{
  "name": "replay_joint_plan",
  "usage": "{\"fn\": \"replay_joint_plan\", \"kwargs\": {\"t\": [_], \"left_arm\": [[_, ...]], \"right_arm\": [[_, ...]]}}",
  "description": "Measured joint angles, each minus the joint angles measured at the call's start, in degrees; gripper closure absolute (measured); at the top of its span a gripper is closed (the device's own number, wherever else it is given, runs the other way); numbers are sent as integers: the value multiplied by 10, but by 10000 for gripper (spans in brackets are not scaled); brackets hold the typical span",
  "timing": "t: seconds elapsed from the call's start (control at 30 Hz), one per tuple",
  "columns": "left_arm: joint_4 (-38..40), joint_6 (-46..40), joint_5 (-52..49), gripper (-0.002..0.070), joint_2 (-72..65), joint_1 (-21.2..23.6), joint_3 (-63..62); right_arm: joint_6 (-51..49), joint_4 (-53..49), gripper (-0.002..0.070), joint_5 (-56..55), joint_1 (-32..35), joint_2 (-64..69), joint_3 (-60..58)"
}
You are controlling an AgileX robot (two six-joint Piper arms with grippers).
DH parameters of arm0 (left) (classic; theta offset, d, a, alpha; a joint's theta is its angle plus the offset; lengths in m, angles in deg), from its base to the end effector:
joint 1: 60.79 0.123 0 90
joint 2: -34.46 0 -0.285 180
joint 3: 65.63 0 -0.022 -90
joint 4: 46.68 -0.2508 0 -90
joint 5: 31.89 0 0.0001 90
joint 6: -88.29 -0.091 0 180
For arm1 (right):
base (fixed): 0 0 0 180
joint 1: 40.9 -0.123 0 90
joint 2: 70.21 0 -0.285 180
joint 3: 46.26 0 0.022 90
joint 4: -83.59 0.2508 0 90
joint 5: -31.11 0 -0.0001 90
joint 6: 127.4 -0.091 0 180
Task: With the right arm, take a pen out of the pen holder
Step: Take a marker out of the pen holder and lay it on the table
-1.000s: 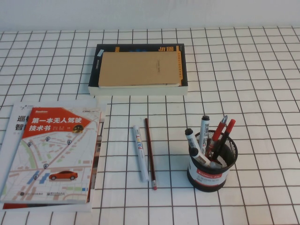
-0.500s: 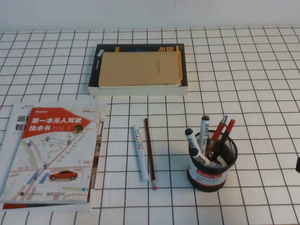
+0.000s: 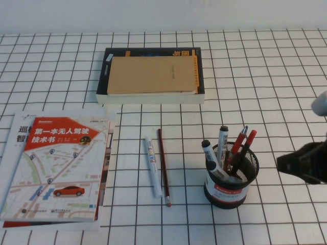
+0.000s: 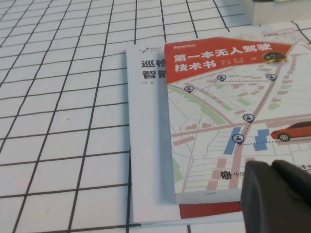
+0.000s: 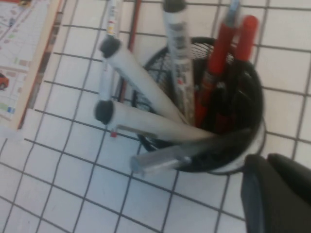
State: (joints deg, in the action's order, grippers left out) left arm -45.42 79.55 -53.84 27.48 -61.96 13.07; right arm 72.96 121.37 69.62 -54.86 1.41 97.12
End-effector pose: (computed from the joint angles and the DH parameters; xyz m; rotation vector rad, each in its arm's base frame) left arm 0.0522 -0.0018 0.1708 0.1488 1.8731 0.0690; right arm 0.1942 0.0841 0.2710 -0.2424 2.4626 0.6689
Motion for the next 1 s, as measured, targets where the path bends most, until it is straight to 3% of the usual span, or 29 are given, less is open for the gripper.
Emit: {"fn": "replay_joint_plan", "kwargs": {"t": [0.23, 0.33, 0.47, 0.6, 0.7, 0.77, 1.0], "left_arm": [[0, 0, 0, 679, 0, 0, 0], [0, 0, 0, 679, 0, 0, 0], [0, 0, 0, 679, 0, 0, 0], [0, 0, 0, 679, 0, 0, 0], [0, 0, 0, 679, 0, 0, 0], [0, 0, 0, 679, 0, 0, 0], [0, 0, 0, 679, 0, 0, 0]], "right_arm": [[-33, -59, 692, -142, -142, 10, -1], [-37, -61, 681, -250, -198, 0, -42], [-37, -19, 599, -427, -266, -22, -138], [-46, -8, 433, -607, -320, -30, -221], [-62, -7, 335, -729, -343, -28, -262], [-80, -14, 309, -784, -347, -22, -278], [-138, -61, 299, -898, -347, 42, -284]]}}
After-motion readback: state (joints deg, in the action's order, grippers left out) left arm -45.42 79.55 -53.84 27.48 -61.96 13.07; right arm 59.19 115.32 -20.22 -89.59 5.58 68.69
